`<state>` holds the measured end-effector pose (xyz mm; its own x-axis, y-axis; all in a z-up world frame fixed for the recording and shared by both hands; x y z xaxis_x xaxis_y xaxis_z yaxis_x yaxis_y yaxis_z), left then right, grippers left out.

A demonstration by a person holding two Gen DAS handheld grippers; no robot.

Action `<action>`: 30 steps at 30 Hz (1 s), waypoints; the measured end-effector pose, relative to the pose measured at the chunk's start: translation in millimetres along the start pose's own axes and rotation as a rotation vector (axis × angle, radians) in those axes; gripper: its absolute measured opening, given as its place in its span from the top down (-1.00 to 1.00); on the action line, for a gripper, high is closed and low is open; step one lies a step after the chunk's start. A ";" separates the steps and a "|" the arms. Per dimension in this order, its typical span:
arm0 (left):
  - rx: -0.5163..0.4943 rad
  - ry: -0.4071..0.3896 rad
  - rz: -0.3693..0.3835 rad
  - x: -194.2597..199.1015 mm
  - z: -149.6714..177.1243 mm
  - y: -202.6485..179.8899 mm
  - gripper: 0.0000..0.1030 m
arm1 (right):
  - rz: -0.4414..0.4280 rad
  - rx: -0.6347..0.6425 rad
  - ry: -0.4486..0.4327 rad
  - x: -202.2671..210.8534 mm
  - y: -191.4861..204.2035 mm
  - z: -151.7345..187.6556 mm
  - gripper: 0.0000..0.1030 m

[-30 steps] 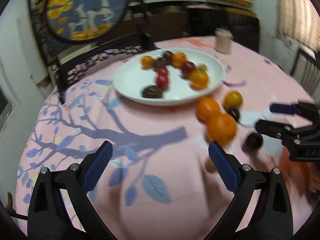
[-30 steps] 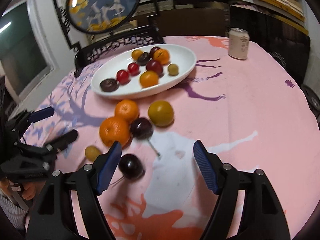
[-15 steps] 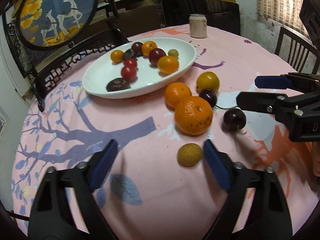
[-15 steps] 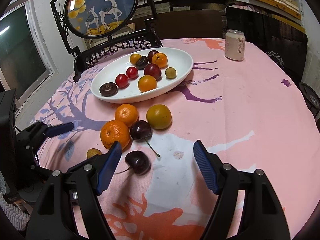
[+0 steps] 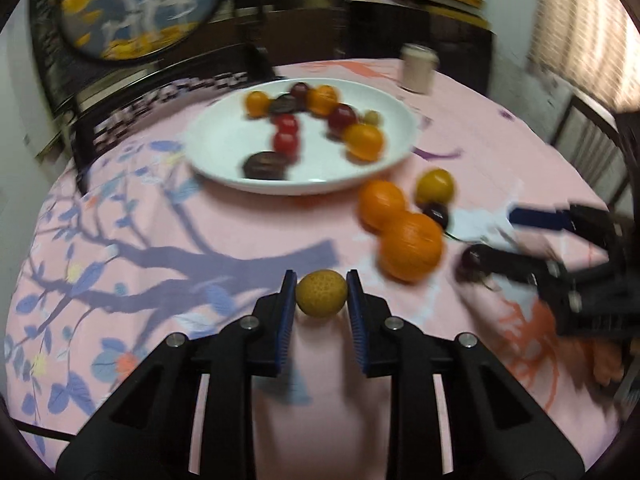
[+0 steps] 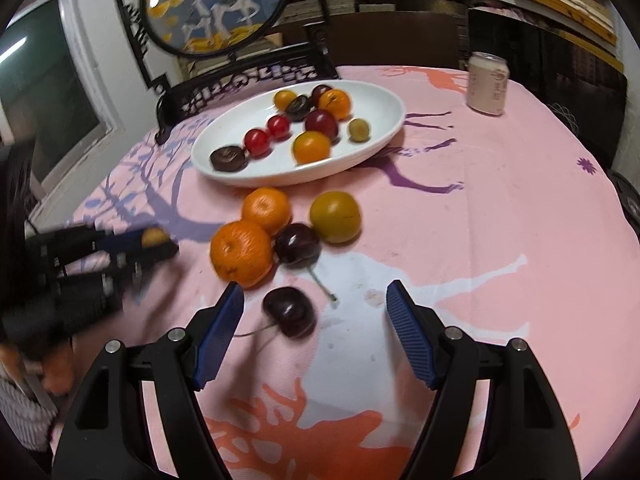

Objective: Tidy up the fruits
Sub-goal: 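Carry the yellow fruit plateward with the left tool while the right tool carries the cherry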

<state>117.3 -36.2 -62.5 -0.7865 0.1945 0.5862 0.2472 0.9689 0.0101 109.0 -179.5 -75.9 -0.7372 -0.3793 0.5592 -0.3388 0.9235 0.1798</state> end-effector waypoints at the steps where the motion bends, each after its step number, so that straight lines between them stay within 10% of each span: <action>1: 0.016 0.006 -0.004 -1.1 0.0 3.8 0.50 | -0.001 0.022 0.006 -1.4 4.8 2.5 -0.39; 14: -0.030 0.054 -0.035 -14.8 12.2 -1.5 0.50 | 0.008 0.115 0.054 -15.2 17.6 17.1 0.36; 30: 0.033 -0.003 -0.046 -2.9 -7.0 15.2 0.50 | -0.016 -0.029 -0.033 29.7 -8.9 9.9 0.38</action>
<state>127.3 -23.1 -58.4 -0.7983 0.1500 0.5833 0.1916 0.9814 0.0099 84.4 -199.6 -68.9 -0.7507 -0.3950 0.5295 -0.3336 0.9185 0.2121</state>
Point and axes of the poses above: each gripper's, at about its wrist camera, not at the fingertips, and x roughly against the way its jaws point, y to its left, z to its underside, the point moved 7 cm from there along -x, roughly the way its jaws point, and after that the axes turned 12 degrees about -y, right-handed, at the moved point
